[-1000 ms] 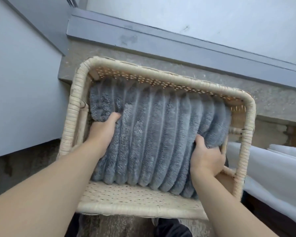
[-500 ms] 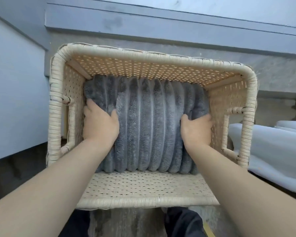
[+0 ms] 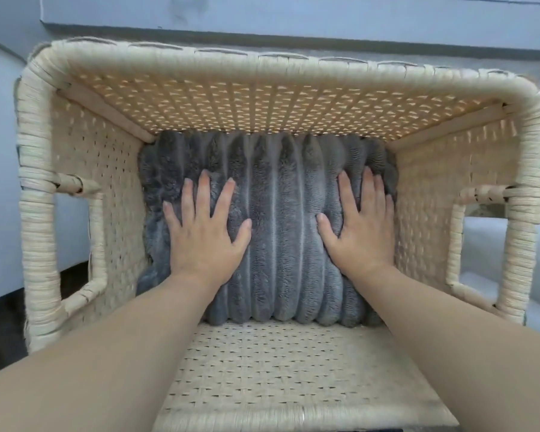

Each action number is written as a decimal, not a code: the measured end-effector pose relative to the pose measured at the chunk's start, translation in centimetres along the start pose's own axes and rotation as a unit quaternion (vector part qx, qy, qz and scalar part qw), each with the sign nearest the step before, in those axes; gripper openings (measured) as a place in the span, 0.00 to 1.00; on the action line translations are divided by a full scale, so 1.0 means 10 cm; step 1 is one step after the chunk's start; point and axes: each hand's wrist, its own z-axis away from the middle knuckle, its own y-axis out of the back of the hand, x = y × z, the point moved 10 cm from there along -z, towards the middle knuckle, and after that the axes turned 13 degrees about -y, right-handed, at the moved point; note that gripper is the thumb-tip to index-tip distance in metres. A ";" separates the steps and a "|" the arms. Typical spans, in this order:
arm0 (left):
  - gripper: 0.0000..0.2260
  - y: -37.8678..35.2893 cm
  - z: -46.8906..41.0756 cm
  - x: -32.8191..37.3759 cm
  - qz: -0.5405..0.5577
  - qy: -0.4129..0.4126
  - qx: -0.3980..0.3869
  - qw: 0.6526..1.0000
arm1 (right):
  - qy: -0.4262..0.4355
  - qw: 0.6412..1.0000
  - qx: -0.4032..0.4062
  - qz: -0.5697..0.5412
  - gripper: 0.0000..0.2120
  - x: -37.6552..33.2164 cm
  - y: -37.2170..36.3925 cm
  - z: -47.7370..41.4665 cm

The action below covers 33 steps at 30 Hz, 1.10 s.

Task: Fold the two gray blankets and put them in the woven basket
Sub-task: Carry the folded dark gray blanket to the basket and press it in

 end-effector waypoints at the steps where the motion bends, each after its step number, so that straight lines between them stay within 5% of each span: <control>1: 0.31 -0.06 -0.04 -0.02 -0.008 0.001 -0.005 1.000 | -0.002 1.000 0.004 0.002 0.37 0.00 -0.06 -0.03; 9: 0.31 -0.62 -0.35 -0.15 -0.050 0.026 -0.020 0.998 | 0.005 0.998 0.062 -0.033 0.35 -0.05 -0.48 -0.27; 14: 0.29 -0.75 -0.44 -0.15 -0.034 0.011 0.050 0.998 | 0.021 0.990 0.120 -0.065 0.30 -0.06 -0.65 -0.33; 24: 0.29 -0.15 -0.06 -0.06 0.046 0.001 -0.099 0.994 | -0.019 0.999 -0.044 -0.020 0.31 -0.03 -0.14 -0.07; 27: 0.29 0.16 0.21 -0.18 0.094 0.107 -0.122 0.982 | -0.104 0.993 -0.064 -0.006 0.30 0.10 0.16 0.14; 30: 0.30 0.13 0.70 -0.39 0.224 0.329 -0.164 0.903 | -0.279 0.954 -0.104 -0.034 0.27 0.44 0.24 0.51; 33: 0.33 -0.16 1.01 -0.31 0.391 0.421 -0.189 0.796 | -0.427 0.864 -0.222 -0.147 0.31 0.64 -0.05 0.95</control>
